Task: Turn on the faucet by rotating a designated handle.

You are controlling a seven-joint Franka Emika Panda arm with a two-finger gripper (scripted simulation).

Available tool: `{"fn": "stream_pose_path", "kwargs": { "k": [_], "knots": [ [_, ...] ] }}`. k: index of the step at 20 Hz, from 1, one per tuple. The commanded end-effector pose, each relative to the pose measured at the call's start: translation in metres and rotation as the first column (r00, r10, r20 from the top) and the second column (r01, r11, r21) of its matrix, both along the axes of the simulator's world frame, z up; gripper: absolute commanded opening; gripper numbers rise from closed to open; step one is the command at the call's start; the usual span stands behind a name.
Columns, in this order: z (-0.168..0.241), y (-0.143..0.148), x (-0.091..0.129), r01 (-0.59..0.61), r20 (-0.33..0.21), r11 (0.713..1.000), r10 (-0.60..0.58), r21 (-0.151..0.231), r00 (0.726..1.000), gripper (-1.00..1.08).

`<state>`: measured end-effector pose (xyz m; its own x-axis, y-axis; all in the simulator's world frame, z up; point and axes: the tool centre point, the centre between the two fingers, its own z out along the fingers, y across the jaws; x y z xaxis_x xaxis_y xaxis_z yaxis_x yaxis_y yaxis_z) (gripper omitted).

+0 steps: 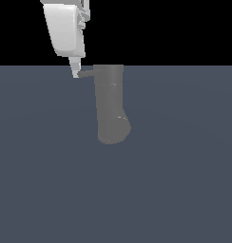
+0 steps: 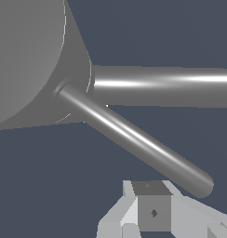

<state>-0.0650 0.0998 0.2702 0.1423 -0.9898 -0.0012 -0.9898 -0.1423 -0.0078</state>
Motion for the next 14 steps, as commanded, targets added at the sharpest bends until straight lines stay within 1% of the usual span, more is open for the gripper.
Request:
{"fn": "stream_pose_path", "kwargs": {
  "k": [1,10,11,12,14],
  "knots": [
    [0.0,-0.02,-0.006,0.023,-0.005,1.0,-0.023,-0.003,1.0,-1.0],
    [0.0,-0.047,-0.026,0.024,-0.007,1.0,-0.024,-0.002,1.0,-1.0],
    [0.0,-0.047,-0.026,0.024,-0.007,1.0,-0.024,-0.002,1.0,-1.0],
    [0.0,-0.034,-0.024,0.005,-0.004,1.0,-0.005,-0.004,1.0,-1.0],
    [0.0,-0.047,-0.022,0.007,-0.004,1.0,-0.007,-0.003,1.0,-1.0]
  ]
}}
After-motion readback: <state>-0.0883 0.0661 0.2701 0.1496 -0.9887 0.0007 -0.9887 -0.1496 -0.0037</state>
